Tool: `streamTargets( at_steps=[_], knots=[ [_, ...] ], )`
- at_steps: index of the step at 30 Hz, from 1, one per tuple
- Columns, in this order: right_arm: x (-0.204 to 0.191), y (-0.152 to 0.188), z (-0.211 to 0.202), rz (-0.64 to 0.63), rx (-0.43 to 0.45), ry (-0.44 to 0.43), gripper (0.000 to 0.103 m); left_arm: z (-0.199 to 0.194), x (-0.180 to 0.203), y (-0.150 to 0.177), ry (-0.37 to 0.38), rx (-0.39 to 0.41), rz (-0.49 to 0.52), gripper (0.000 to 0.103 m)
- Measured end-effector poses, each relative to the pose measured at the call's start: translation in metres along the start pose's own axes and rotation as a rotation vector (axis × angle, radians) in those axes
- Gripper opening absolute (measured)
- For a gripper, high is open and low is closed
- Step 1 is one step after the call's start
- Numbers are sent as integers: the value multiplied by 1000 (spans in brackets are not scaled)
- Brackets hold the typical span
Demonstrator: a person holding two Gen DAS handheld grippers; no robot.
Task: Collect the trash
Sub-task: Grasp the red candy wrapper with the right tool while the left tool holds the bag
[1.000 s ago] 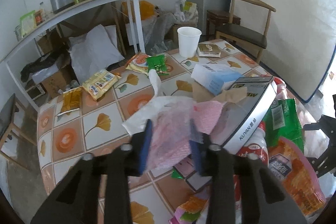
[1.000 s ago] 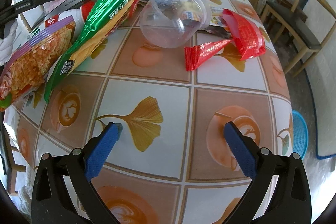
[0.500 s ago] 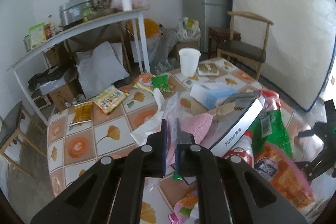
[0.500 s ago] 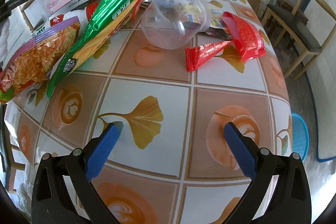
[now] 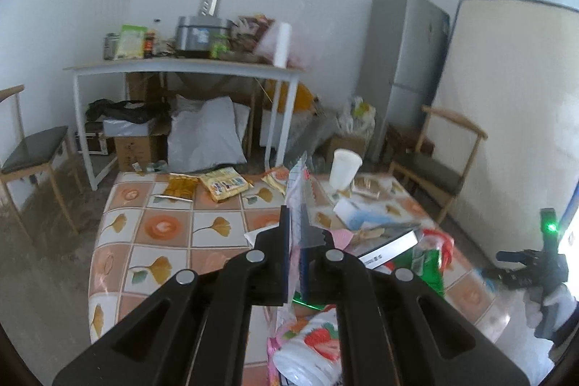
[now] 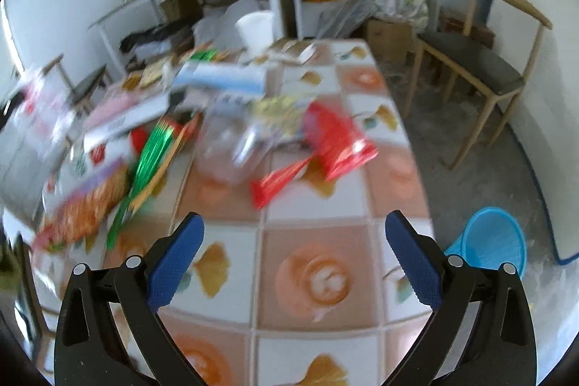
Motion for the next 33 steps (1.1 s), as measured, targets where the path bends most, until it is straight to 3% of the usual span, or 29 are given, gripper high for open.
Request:
streamTargets(
  at_steps=[5, 12, 15, 17, 23, 33],
  knots=[
    [19, -32, 41, 36, -27, -14, 94, -27, 8, 9, 0, 49, -53, 4],
    [23, -56, 104, -35, -133, -44, 93, -57, 16, 21, 12, 73, -119, 4],
    [22, -55, 121, -73, -183, -26, 87, -64, 23, 28, 14, 48, -115, 4],
    [23, -54, 131, -92, -215, -13, 77, -70, 29, 32, 14, 30, -104, 4],
    [32, -50, 130, -41, -235, -45, 48, -88, 50, 43, 18, 12, -72, 4],
    [51, -38, 101, 70, -206, -127, 38, -98, 73, 54, 41, 11, -81, 4]
  ],
)
Point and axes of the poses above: each gripper's, at about its wrist camera, not at the fingertips, and z roughly the way its jaws point, x to its right, y to its underside, the point moved 1 cm from there along z, roughly the way its jaws point, and after that the axes turned 8 degrees about y, right-handed, at the moved point
